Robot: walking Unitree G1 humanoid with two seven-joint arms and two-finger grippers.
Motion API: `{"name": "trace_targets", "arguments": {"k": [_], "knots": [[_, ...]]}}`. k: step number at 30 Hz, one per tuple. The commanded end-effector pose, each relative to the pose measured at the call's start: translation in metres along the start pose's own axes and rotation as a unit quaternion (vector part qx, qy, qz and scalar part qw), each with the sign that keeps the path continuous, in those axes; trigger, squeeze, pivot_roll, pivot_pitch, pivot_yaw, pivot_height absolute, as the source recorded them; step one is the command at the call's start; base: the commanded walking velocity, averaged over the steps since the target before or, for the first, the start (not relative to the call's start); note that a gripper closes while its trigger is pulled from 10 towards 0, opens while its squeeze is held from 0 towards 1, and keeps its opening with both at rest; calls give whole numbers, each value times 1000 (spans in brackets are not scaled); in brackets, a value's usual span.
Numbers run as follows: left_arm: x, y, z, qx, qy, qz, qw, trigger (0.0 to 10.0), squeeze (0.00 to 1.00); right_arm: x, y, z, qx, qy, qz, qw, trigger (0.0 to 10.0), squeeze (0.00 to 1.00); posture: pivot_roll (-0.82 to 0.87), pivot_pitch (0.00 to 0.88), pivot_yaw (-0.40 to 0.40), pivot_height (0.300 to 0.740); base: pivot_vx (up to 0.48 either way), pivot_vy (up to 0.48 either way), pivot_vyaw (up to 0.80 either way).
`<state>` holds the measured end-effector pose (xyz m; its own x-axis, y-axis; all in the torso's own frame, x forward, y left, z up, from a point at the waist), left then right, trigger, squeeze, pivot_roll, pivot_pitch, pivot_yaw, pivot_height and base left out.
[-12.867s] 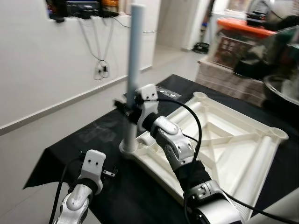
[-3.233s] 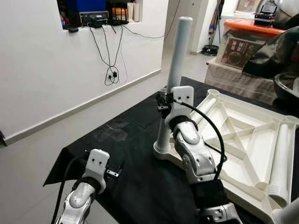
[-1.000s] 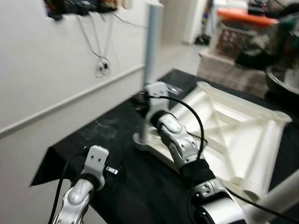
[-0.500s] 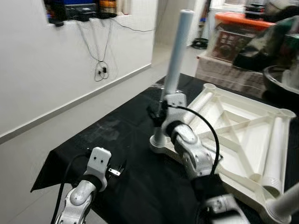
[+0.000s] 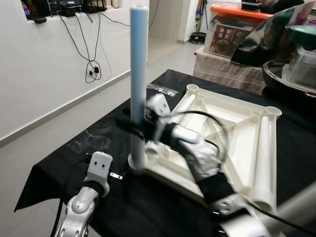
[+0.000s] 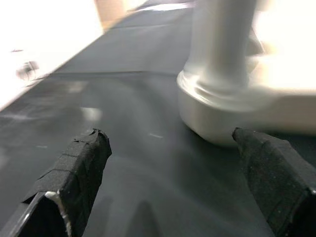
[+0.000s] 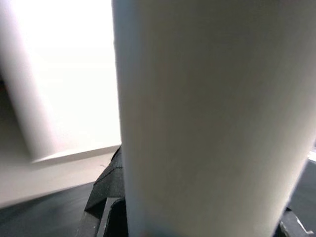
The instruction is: Building children table
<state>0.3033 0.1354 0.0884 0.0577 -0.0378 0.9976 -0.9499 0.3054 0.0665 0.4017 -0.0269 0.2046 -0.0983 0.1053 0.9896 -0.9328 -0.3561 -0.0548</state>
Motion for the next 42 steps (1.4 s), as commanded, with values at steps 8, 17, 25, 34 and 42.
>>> {"name": "trace_targets", "arguments": {"k": [8, 17, 25, 34, 42], "knots": [[-3, 5, -11, 15, 0, -7, 1000, 10000, 0, -63, 54, 68, -207, 9, -102, 973, 2706, 0, 58, 0, -53, 740, 0, 0, 0], [-1, 2, -11, 14, -3, -5, 1000, 10000, 0, -8, 24, 23, -30, -40, 19, 999, 10000, 1000, 80, 0, -62, 740, 0, 0, 0], [0, 3, -12, 15, -6, -4, 1000, 10000, 0, 44, 16, -38, 277, -59, 136, 950, 10000, 0, 103, 0, -70, 740, 0, 0, 0], [-2, 6, -11, 19, -3, -4, 1000, 10000, 0, -18, 12, -44, 216, -19, 2, 976, 0, 0, 88, 0, -76, 740, 0, 0, 0], [-4, 6, -8, 17, -1, -8, 1000, 10000, 0, -79, 37, 74, -227, 9, -152, 962, 0, 0, 78, 0, -74, 740, 0, 0, 0]]}}
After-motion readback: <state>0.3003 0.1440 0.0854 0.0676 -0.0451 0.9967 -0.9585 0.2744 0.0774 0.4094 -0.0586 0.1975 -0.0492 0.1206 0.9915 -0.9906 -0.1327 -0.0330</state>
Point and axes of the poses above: a point about 5 cm out from each wrist's last joint towards the gripper, its own y axis pointing back from the gripper into the wrist, its own x axis along the axis of the wrist's last joint, z = x × y, the point moved 4 cm from there along -y, pointing out of the wrist towards the gripper, and after that the axes turned 8 degrees about y, right-handed, at the moved point
